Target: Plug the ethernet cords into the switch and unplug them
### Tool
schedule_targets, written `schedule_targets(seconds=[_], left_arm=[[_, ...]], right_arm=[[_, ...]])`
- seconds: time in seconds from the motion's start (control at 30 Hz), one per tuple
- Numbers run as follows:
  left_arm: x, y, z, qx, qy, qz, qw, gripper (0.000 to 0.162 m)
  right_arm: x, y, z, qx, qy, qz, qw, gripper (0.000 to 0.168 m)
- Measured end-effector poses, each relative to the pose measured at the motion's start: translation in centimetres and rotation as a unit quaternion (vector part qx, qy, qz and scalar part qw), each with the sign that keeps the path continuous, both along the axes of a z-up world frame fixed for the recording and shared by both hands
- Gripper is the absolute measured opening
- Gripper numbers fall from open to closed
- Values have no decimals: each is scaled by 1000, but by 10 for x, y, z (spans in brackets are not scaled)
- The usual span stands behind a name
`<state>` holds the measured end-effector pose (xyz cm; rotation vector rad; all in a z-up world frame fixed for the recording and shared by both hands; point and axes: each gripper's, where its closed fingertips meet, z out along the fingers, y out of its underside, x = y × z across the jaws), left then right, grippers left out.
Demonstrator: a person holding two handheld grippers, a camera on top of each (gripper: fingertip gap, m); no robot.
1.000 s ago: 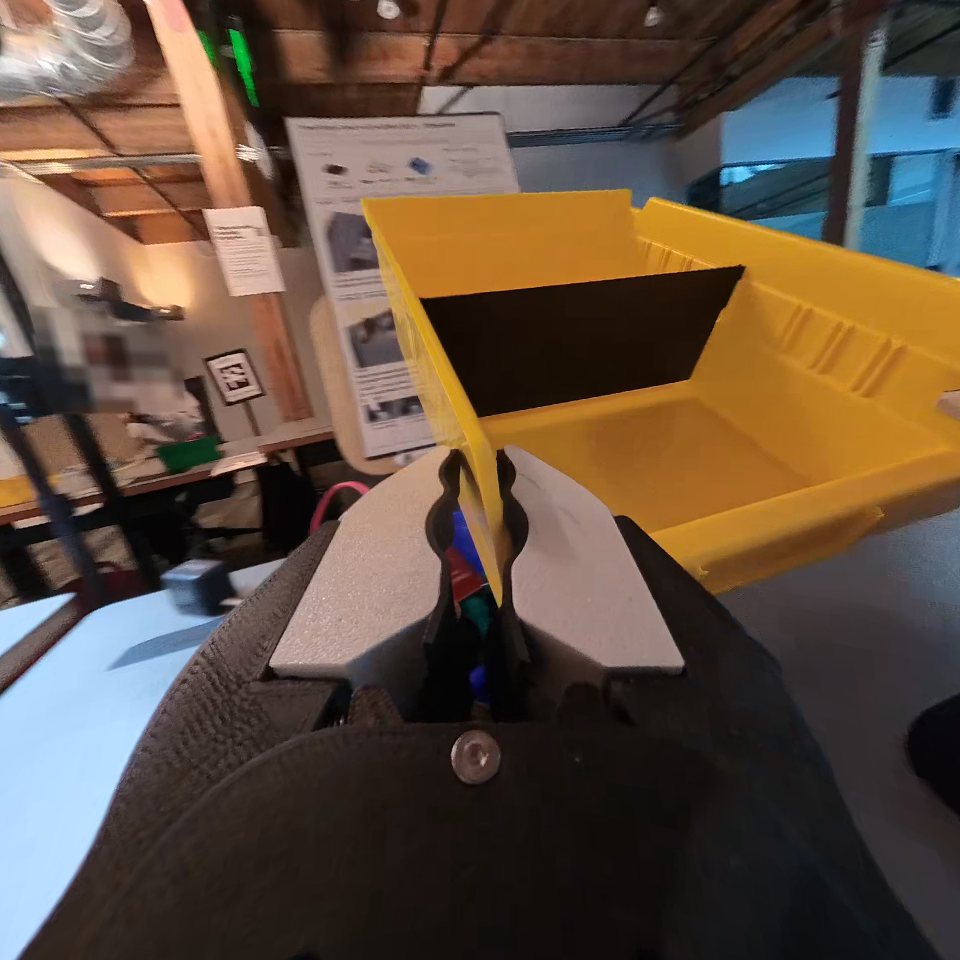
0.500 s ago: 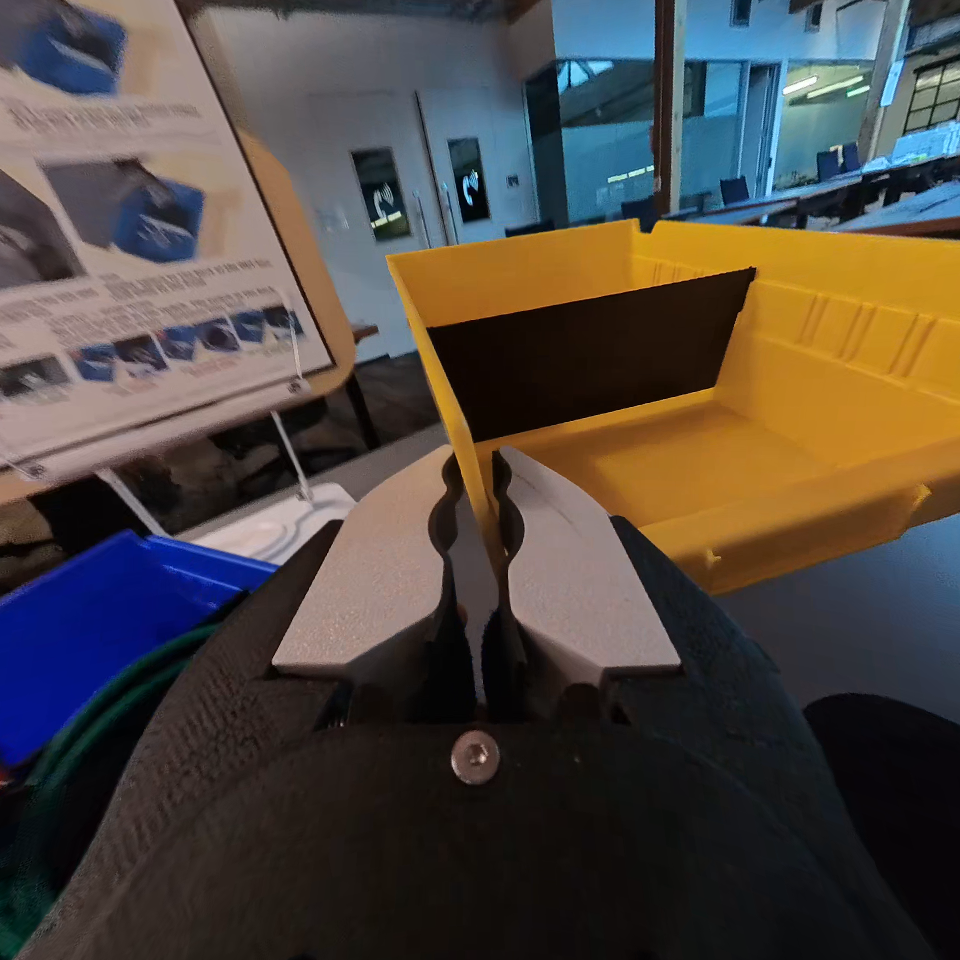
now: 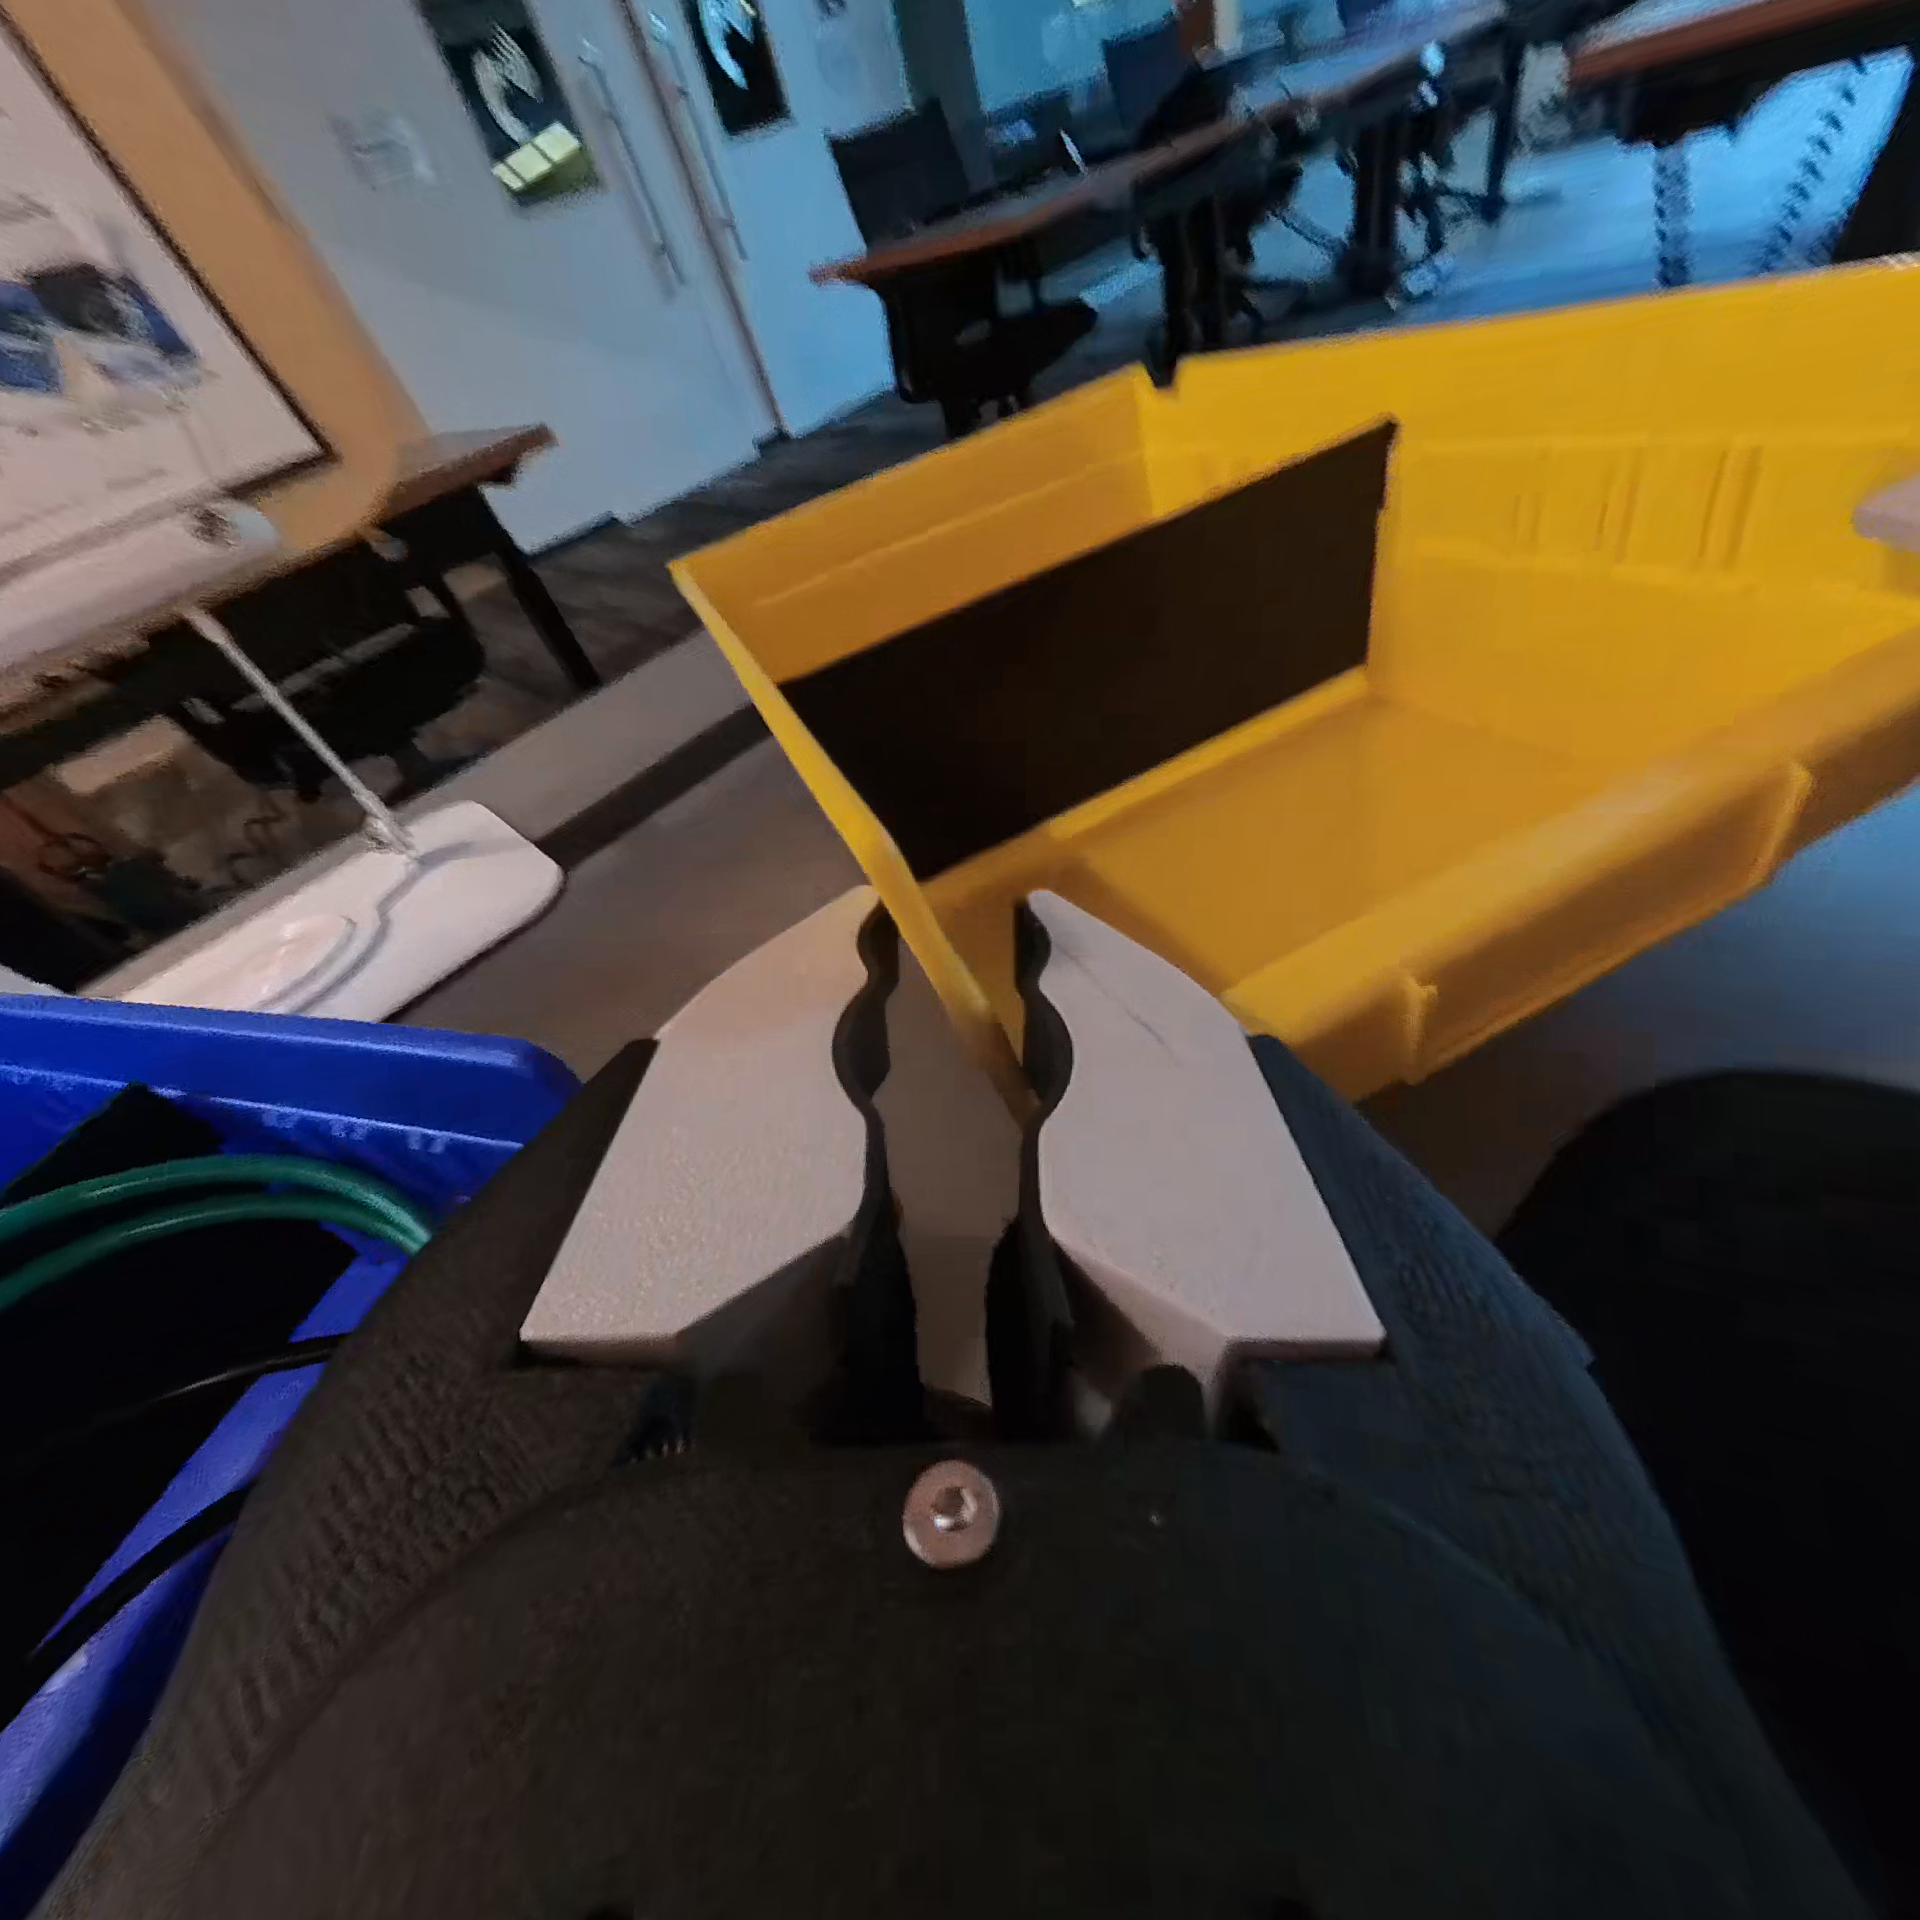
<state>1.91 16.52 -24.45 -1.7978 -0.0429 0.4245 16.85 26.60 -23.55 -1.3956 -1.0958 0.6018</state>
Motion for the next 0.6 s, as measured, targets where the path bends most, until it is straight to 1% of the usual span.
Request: schedule_targets(seconds=[0.07, 0.1, 0.13, 0.2, 0.23, 0.27, 0.3, 0.37, 0.43, 0.5, 0.6], left_arm=[[8, -3, -9, -29, -27, -37, 999, 27], [10, -5, -8, -32, -35, -47, 998, 34], [9, -8, -5, -36, -36, -49, 998, 41], [5, -19, 4, -48, -32, -52, 997, 51], [3, -26, 6, -60, -32, -54, 996, 53], [-1, -35, 7, -74, -33, -52, 995, 54], [-5, -43, 3, -95, -35, -53, 993, 56], [-13, -58, -15, -161, -32, -48, 985, 52], [-21, -69, -31, -210, -15, -41, 977, 50], [-28, -76, -43, -242, -5, -27, 970, 49], [-37, -81, -47, -264, 26, -9, 964, 45]], right_arm=[[2, 3, -7, -24, -15, 5, 1000, 13], [3, 4, -12, -33, -29, 7, 999, 14], [3, 5, -13, -35, -32, 9, 999, 22], [8, 6, 3, -19, 1, -3, 1000, 31], [10, 4, 16, -1, 26, 0, 1000, 36], [9, -2, 29, 17, 48, 14, 999, 36], [6, -12, 41, 33, 64, 39, 997, 37], [-9, -38, 51, 42, 60, 114, 991, 38], [-31, -64, 42, 25, 15, 183, 983, 44], [-52, -85, 17, -1, -68, 232, 970, 49], [-76, -98, -27, -18, -197, 252, 947, 60]])
